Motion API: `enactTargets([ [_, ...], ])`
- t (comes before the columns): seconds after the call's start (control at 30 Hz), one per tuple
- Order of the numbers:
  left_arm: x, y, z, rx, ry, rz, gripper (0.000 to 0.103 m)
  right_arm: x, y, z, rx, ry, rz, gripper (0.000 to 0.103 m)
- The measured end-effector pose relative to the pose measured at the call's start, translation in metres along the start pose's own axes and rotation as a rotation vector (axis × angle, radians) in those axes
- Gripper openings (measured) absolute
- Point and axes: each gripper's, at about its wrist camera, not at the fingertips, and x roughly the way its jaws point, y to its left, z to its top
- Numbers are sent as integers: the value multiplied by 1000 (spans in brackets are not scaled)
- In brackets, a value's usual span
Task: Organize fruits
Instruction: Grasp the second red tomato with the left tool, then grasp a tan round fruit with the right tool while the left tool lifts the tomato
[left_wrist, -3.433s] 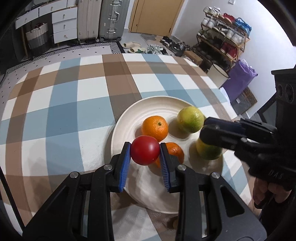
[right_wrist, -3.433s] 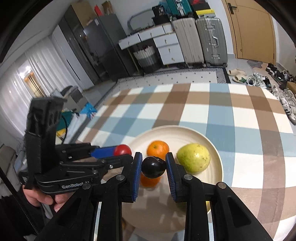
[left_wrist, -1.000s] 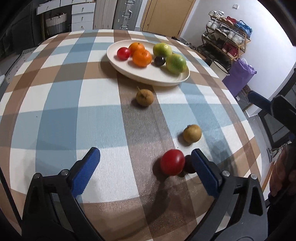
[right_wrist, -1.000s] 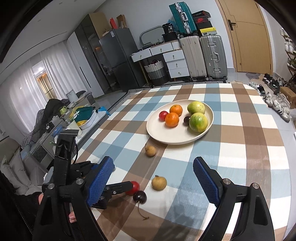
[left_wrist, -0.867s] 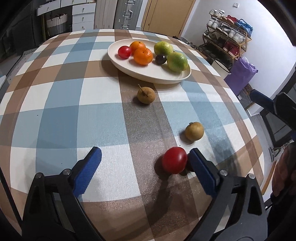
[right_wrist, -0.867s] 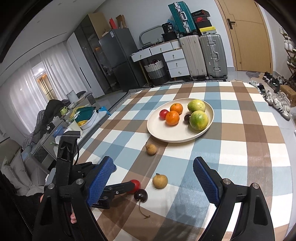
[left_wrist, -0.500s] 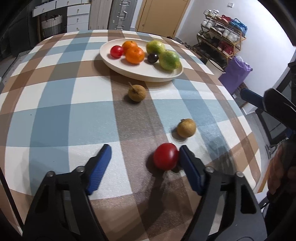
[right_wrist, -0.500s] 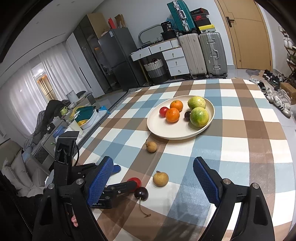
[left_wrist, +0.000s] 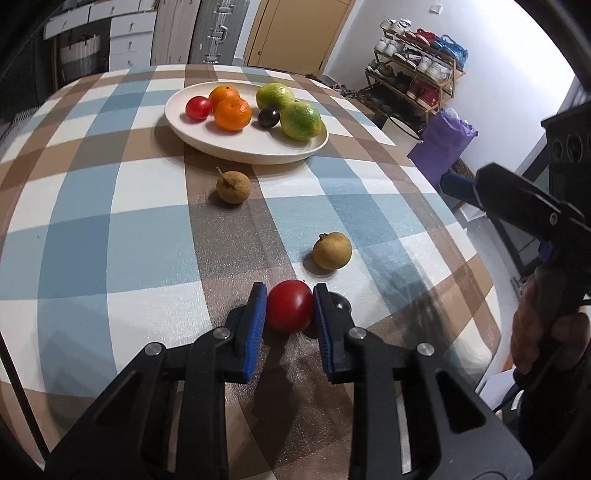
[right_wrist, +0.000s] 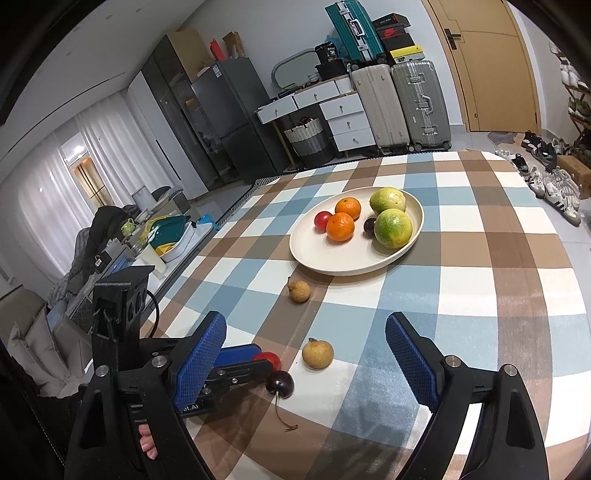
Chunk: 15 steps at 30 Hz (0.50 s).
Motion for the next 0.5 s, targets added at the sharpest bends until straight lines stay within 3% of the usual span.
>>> enactTargets([
  [0.5, -10, 27, 5, -111, -15, -44, 23, 4, -10, -3, 36, 3, -6, 90],
])
